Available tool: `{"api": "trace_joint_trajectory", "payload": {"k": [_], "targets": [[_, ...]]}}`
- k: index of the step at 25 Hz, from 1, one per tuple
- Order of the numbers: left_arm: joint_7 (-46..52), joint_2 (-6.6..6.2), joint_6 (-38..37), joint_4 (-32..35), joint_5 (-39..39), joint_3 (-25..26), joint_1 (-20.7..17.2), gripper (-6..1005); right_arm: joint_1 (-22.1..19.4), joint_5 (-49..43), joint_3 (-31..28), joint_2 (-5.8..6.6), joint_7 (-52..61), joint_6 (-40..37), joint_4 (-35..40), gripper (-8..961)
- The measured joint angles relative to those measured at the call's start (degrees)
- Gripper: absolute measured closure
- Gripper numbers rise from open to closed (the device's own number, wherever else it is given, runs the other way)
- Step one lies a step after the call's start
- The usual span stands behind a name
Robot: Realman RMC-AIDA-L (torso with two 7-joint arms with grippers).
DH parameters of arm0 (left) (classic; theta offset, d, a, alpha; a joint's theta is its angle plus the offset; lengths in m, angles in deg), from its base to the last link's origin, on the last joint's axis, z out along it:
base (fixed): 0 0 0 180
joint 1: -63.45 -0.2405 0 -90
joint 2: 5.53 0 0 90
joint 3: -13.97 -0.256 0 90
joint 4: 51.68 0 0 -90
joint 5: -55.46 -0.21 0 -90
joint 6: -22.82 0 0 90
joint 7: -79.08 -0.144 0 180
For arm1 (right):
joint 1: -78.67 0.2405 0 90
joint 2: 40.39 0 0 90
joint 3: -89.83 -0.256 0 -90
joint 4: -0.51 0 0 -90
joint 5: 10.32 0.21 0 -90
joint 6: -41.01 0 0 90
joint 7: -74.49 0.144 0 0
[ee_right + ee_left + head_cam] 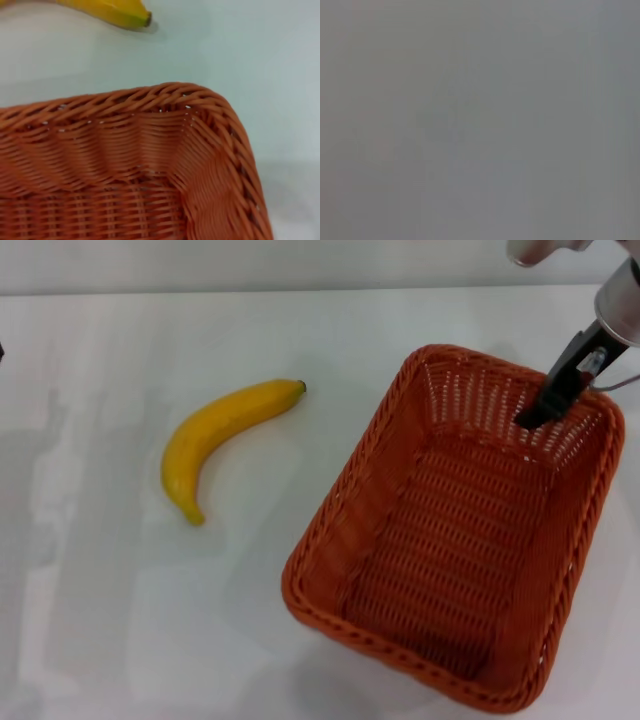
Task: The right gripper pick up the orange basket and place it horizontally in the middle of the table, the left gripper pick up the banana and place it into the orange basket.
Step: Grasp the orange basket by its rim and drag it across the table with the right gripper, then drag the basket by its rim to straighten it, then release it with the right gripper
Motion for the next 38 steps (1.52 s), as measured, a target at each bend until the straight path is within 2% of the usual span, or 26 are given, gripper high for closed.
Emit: {"api": "trace_joint_trajectory", "payload": {"k": [1,7,10,13,20,21,24,25,26,31,34,38], "targets": [[0.0,0.00,0.0,0.0,0.0,0.0,0.0,124,0.4,0.2,-2.4,0.01,0.0,-2.4,0.0,655],[-0.1,0.00,0.0,0.0,0.0,0.0,0.0,124,1.6,0.8,-8.1,-0.06,0.1,-7.9,-0.4,716],[-0.1,0.00,0.0,0.0,-0.6,0.0,0.0,124,2.3,1.0,-12.0,0.37,0.6,-9.3,-0.9,761],[-0.1,-0.06,0.0,0.0,-1.5,0.0,0.0,123,3.0,2.2,-15.1,1.52,1.0,-10.0,-2.6,804],[0.1,-0.09,-0.1,0.0,-1.6,0.0,0.4,123,4.2,6.0,-20.9,5.26,1.8,-10.1,-9.8,816],[0.1,-0.09,-0.1,0.0,-1.6,0.0,0.5,123,4.2,6.0,-20.9,5.26,1.8,-10.1,-9.8,816],[0.2,-0.09,-0.1,-0.1,-1.6,0.0,0.9,123,4.2,6.2,-24.4,6.34,1.9,-10.0,-11.8,817],[0.2,-0.08,-0.1,-0.2,-1.6,0.0,1.0,123,3.6,7.1,-26.7,7.10,1.9,-9.9,-13.0,817],[0.2,-0.09,-0.1,-0.2,-1.6,0.0,1.1,123,3.6,7.1,-26.7,7.10,1.9,-9.9,-13.0,817],[0.1,-0.09,-0.1,-0.5,-1.6,0.1,1.5,123,1.0,12.6,-28.1,9.02,1.9,-8.8,-15.1,816],[0.0,-0.12,0.0,-0.5,-1.5,0.4,1.6,123,-0.9,16.5,-28.2,9.44,2.0,-8.4,-15.9,815],[0.0,-0.17,0.0,-0.6,-1.2,0.4,1.6,123,-2.8,18.8,-28.6,8.97,2.1,-7.7,-15.9,815]]}}
